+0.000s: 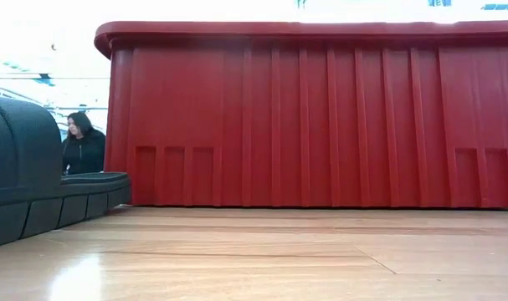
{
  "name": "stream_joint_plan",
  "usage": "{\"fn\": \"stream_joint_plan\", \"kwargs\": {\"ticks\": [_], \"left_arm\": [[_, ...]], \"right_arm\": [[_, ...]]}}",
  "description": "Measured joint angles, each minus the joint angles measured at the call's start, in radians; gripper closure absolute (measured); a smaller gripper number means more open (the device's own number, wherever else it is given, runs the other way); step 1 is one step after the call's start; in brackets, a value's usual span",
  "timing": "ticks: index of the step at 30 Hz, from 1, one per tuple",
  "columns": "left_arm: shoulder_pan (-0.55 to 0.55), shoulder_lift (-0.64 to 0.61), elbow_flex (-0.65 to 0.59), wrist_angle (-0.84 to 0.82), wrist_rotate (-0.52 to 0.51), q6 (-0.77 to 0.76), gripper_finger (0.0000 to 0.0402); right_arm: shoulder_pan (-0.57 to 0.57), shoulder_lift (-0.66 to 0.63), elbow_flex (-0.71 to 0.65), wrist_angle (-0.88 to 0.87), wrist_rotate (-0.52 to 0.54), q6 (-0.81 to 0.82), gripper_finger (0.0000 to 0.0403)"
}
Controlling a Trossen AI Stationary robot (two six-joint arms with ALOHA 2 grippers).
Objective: Pick and place slides into bin
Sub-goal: Put the black slide into the red container
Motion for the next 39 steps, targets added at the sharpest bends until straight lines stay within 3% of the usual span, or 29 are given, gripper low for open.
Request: {"fn": "stream_joint_plan", "kwargs": {"ticks": [5,11,16,23,34,39], "left_arm": [[-0.053,-0.077,-0.136,0.270,-0.040,-0.040,0.0397],[-0.060,-0.208,-0.437,0.601,-0.081,-0.102,0.0395],[-0.076,-0.295,-0.697,0.806,-0.037,-0.276,0.0400],[-0.225,-0.363,-0.953,1.131,-0.090,-0.392,0.0400],[-0.502,-0.253,-1.040,1.177,-0.148,-0.507,0.0400],[-0.621,-0.171,-1.062,1.127,-0.246,-0.542,0.0401]], "right_arm": [[0.084,0.041,0.000,0.053,0.001,-0.003,0.0402],[0.140,0.041,0.000,0.044,0.004,-0.013,0.0402],[0.141,0.017,0.000,0.003,0.007,0.000,0.0402],[0.141,-0.007,-0.078,0.029,0.059,0.079,0.0403],[0.192,-0.059,-0.206,0.101,0.053,0.220,0.0403],[0.211,-0.072,-0.252,0.168,0.054,0.246,0.0403]]}}
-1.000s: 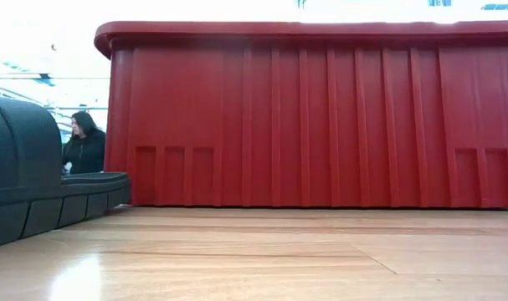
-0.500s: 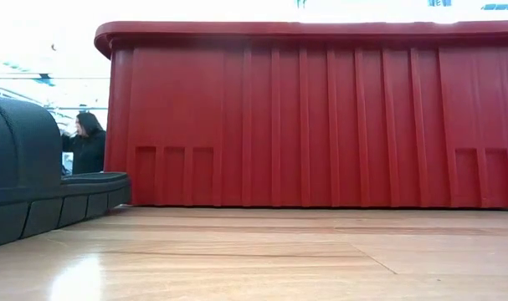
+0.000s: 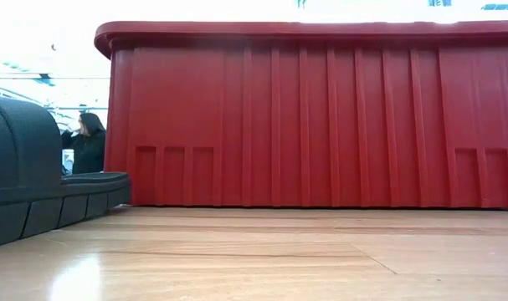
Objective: Pick and place slides into bin
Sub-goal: Put the black slide into the red container
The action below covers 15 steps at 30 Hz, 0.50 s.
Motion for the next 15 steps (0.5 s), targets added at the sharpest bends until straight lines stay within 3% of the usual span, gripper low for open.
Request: {"fn": "stream_joint_plan", "kwargs": {"ticks": [9,12,15], "left_arm": [[-0.056,0.120,-0.110,-0.091,-0.125,-0.140,0.0377],[-0.056,0.181,-0.165,0.005,-0.139,-0.196,0.0352],[-0.056,0.245,-0.195,0.123,-0.142,-0.157,0.0313]], "right_arm": [[0.001,-0.013,-0.009,0.029,0.004,0.002,0.0403],[0.001,-0.028,-0.009,0.028,0.025,0.002,0.0402],[0.001,-0.045,-0.009,0.017,0.026,-0.001,0.0396]]}}
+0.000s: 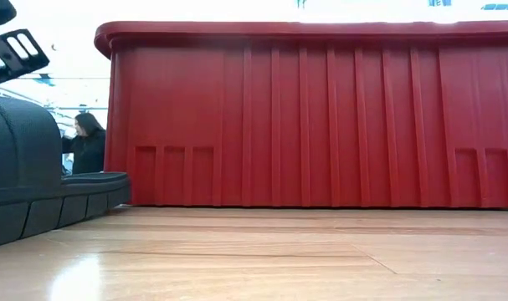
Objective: Pick and place slides into bin
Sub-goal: Put the black slide into the red container
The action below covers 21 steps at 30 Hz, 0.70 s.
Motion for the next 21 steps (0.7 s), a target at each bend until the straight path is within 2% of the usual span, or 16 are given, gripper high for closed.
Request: {"fn": "stream_joint_plan", "kwargs": {"ticks": [4,7,11,15,21], "left_arm": [[0.021,0.072,-0.003,0.048,-0.013,0.083,0.0251],[0.051,0.121,-0.003,0.025,-0.004,0.079,0.0203],[0.082,0.191,-0.003,0.051,0.159,0.085,0.0154],[0.080,0.251,-0.003,0.107,0.278,0.079,0.0139],[0.085,0.309,-0.003,0.120,0.284,0.052,0.0160]], "right_arm": [[0.000,-0.019,0.000,-0.022,0.000,0.003,0.0388],[0.000,-0.029,0.000,-0.021,-0.002,0.027,0.0385],[0.000,-0.042,0.000,-0.022,-0.003,0.040,0.0385],[0.000,-0.051,0.000,-0.022,-0.003,0.032,0.0385],[0.000,-0.056,0.000,-0.025,-0.003,0.005,0.0385]]}}
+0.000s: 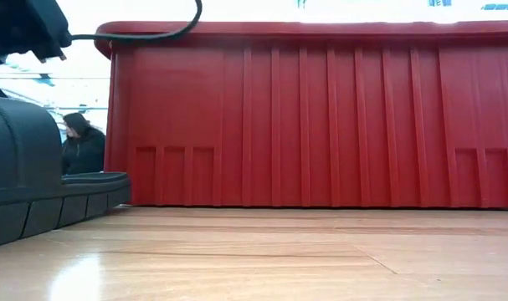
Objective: Pick and place slides into bin
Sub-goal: Put the black slide into the red container
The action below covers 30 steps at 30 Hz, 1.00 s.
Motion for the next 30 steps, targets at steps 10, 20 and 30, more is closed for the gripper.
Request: {"fn": "stream_joint_plan", "kwargs": {"ticks": [10,20,30], "left_arm": [[-0.005,-0.017,0.040,0.045,0.162,0.077,0.0385],[-0.117,-0.203,0.299,-0.237,0.154,0.094,0.0397],[-0.056,-0.418,0.824,-0.930,-0.305,0.256,0.0398]], "right_arm": [[0.000,0.000,0.000,-0.005,0.002,-0.008,0.0385],[0.000,0.000,0.000,-0.004,0.003,-0.029,0.0385],[0.000,0.011,0.000,0.025,0.144,-0.075,0.0385]]}}
